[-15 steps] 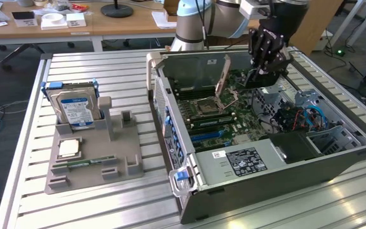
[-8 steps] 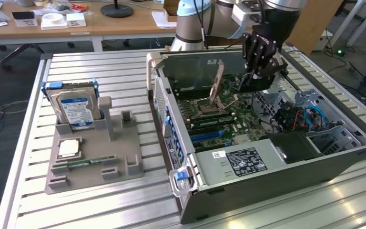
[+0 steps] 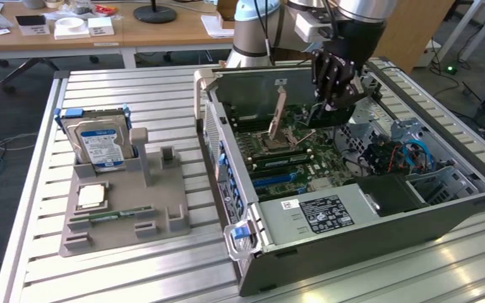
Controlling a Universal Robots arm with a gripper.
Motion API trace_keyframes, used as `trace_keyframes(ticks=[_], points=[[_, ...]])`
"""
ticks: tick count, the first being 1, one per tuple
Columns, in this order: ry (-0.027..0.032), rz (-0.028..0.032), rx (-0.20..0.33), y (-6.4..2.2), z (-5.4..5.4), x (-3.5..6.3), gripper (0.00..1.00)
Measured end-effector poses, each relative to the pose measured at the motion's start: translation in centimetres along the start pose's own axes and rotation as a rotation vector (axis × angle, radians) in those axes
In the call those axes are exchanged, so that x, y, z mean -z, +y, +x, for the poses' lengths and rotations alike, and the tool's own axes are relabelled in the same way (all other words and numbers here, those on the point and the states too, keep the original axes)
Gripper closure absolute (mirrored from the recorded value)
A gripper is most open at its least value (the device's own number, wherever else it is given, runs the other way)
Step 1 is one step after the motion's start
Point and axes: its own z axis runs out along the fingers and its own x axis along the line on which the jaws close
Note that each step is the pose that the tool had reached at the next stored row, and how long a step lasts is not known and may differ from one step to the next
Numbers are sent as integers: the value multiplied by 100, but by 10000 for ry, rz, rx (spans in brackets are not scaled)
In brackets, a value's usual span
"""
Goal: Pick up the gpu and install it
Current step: 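Insert the gpu into the slot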
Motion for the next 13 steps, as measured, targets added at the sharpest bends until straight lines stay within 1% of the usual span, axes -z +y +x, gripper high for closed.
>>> trace_keyframes(ticks=[13], points=[[-2, -1, 86, 166, 115, -100, 74]])
